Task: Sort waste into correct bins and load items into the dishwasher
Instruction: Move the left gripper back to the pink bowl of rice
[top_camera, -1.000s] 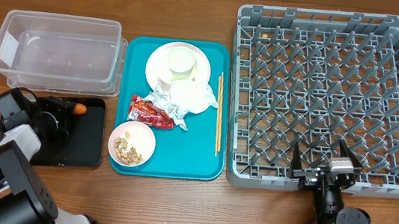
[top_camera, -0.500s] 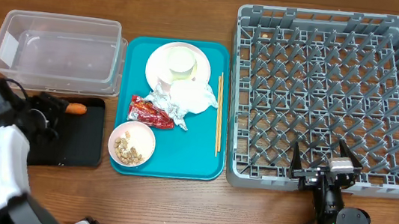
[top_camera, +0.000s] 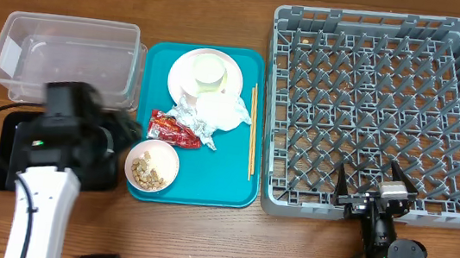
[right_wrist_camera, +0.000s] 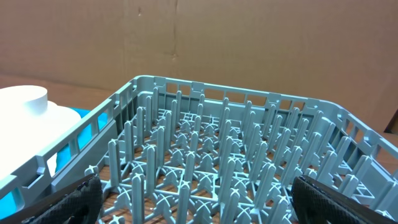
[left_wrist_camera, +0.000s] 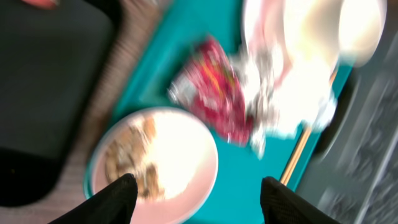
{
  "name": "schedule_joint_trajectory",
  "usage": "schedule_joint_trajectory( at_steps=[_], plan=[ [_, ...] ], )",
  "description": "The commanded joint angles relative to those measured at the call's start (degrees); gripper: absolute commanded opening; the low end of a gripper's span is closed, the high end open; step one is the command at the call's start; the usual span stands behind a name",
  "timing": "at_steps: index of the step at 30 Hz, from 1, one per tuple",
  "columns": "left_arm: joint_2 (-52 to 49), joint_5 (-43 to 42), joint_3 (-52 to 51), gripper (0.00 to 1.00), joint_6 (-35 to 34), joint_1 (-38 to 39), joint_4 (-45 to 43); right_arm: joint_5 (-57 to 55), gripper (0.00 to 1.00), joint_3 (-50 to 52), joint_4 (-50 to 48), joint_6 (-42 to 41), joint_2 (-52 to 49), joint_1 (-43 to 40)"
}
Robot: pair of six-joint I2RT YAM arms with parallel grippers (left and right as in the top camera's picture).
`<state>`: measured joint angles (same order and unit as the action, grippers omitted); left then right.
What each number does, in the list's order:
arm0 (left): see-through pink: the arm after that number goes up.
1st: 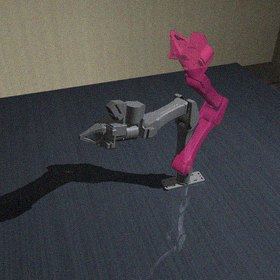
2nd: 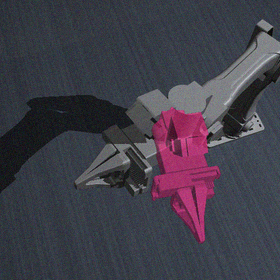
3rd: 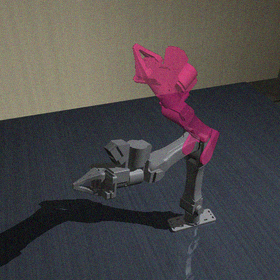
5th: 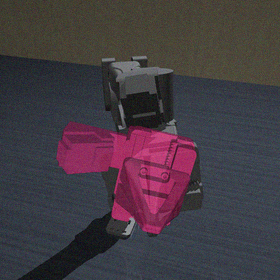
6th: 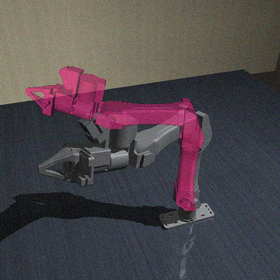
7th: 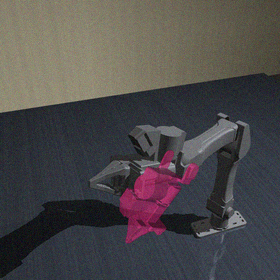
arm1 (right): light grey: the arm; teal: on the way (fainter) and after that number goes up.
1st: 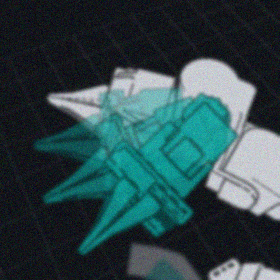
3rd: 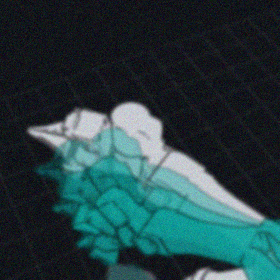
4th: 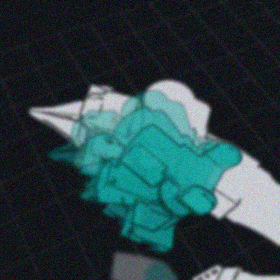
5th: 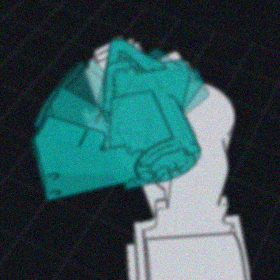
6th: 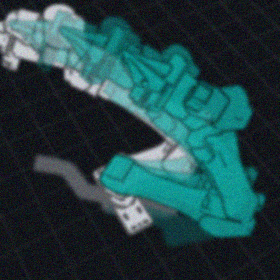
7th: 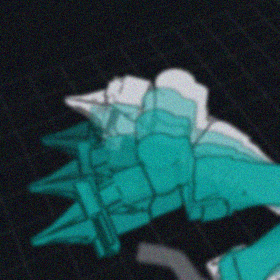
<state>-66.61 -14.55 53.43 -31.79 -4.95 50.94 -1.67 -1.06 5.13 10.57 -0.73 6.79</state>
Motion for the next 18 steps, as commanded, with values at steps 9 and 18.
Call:
schedule_joint_trajectory(
  at_steps=[9,18],
  plan=[
    [-9.07,13.09,1.07,0.65,5.84,27.47,3.26,0.31,1.00,0.61,-0.48,0.00,0.57,-0.17],
    [-18.56,16.24,1.05,0.52,4.94,28.98,2.08,0.31,1.00,0.61,-0.48,0.00,0.57,-0.17]
  ],
)
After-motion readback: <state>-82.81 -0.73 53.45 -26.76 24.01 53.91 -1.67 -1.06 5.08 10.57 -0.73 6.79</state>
